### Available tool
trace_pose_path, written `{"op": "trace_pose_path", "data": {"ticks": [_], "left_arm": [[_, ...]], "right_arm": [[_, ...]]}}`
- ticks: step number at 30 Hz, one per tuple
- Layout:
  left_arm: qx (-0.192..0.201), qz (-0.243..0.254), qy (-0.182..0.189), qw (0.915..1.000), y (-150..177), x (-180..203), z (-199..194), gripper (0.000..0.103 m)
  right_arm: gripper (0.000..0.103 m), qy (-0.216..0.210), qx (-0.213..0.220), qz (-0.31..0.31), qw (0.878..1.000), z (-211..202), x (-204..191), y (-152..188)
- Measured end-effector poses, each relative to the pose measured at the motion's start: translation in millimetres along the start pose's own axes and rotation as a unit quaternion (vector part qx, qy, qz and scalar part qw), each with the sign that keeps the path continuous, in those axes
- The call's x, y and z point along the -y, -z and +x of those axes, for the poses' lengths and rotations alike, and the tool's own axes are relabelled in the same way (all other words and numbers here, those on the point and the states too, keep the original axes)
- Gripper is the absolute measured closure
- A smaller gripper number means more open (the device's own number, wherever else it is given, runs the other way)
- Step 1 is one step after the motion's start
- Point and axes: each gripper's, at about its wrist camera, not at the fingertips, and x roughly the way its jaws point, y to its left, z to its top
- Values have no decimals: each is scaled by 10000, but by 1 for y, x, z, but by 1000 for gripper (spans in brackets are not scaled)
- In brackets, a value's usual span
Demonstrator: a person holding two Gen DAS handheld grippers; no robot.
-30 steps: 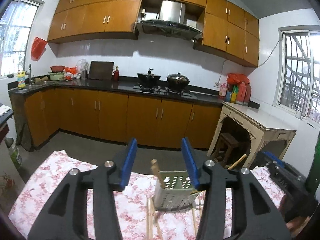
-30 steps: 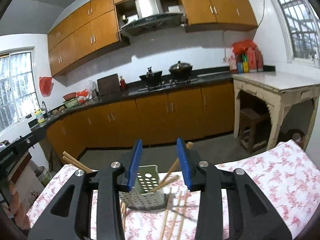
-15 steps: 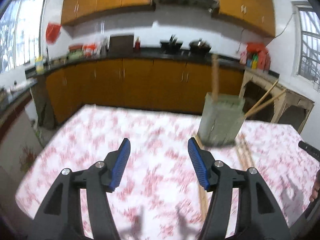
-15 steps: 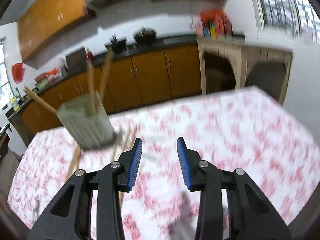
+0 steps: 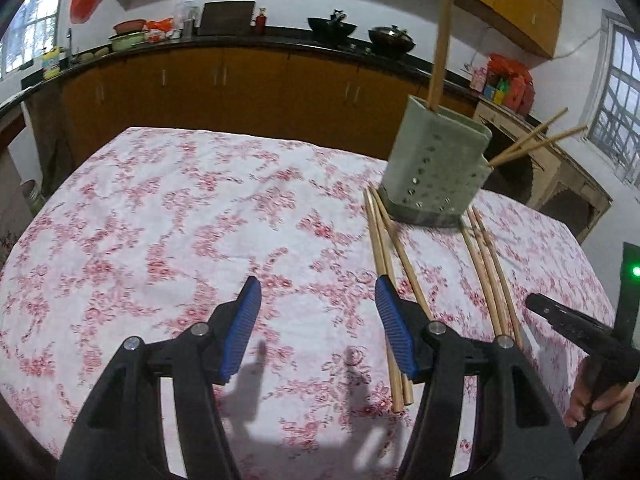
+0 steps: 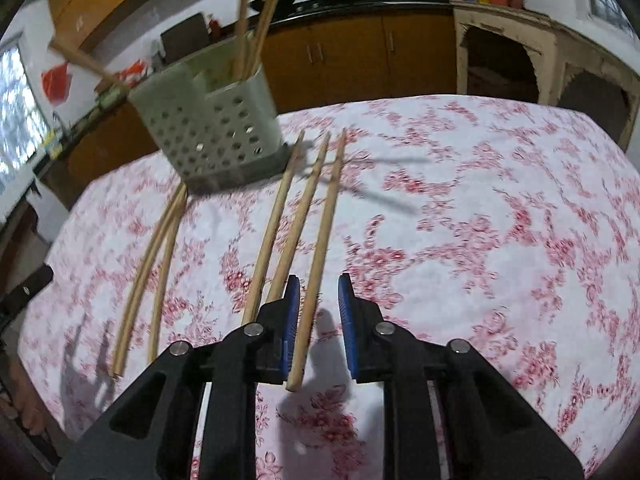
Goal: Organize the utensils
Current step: 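Move both open tools back down to the chopstick row, then close the left tool on a chopstick while the right tool grasps another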
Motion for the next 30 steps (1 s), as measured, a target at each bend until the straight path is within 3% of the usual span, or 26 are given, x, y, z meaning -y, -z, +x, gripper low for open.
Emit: {"op": "trace_pose_path", "data": {"ticks": [7,12,14,19,30], "left_arm": [[-177,117,164,9996,5,13,13,48],[-354,209,248,9988,9,21,24,57],[-428,323,250,9982,11,27,30,61],[-637,613,286,9957,17,39,45,74],[-922,996,421,9899,30,53,64,85]], "right_arm": [[85,106,-130,-110,9998,15,-3,8],[86,140,-119,-163,9997,16,-3,7],[96,342,-81,-289,9990,17,-5,6],[96,508,-79,292,9983,16,23,0],[96,585,-46,91,9982,14,20,3]]}}
